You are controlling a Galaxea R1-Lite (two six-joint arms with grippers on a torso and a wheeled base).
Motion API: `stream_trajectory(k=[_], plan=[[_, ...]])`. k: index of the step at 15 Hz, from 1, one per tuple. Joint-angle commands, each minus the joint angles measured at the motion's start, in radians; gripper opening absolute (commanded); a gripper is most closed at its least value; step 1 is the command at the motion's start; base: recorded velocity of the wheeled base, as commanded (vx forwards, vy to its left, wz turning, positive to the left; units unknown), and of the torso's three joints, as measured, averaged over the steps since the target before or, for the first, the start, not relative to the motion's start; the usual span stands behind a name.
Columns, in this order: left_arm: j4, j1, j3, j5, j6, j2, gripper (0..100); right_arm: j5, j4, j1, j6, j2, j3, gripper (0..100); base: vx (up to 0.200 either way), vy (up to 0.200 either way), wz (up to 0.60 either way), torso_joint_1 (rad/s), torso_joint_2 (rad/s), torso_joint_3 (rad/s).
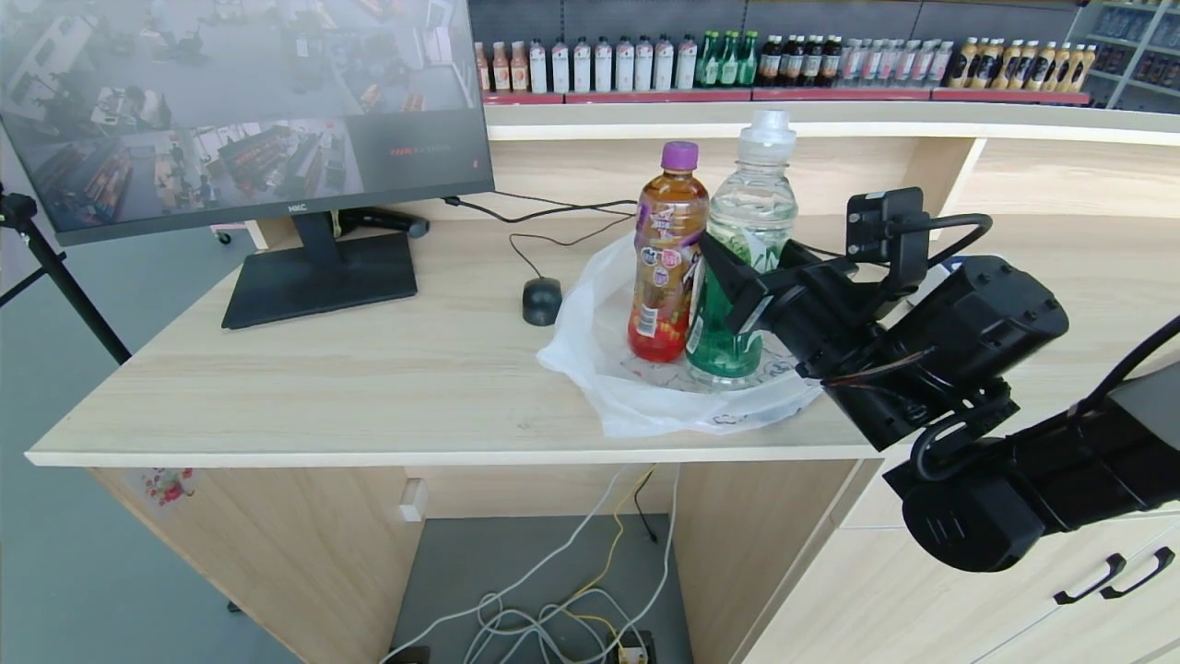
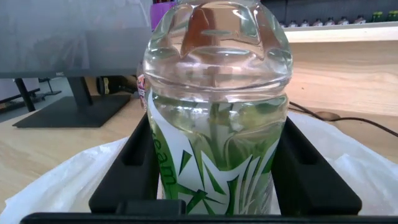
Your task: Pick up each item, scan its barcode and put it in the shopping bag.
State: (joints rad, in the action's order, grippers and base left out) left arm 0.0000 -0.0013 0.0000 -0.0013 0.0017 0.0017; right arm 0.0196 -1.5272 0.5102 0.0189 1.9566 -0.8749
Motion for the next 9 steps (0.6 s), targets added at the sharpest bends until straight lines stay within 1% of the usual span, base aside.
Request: stream_trajectory(k=[1, 5, 9], plan=[[0.0, 0.0, 0.0, 0.0, 0.0, 0.0, 100, 0.0, 0.001, 0.001, 0.006, 0.012, 0.001, 0, 0.0, 0.0, 0.0, 0.0, 0.0, 0.0], [0.0, 0.0, 0.0, 0.0, 0.0, 0.0, 100, 0.0, -0.001, 0.001, 0.009, 0.018, 0.014, 0, 0.0, 0.0, 0.0, 0.0, 0.0, 0.0], [0.0, 0.0, 0.0, 0.0, 0.0, 0.0, 100, 0.0, -0.001, 0.002, 0.007, 0.016, 0.057, 0, 0.0, 0.0, 0.0, 0.0, 0.0, 0.0]])
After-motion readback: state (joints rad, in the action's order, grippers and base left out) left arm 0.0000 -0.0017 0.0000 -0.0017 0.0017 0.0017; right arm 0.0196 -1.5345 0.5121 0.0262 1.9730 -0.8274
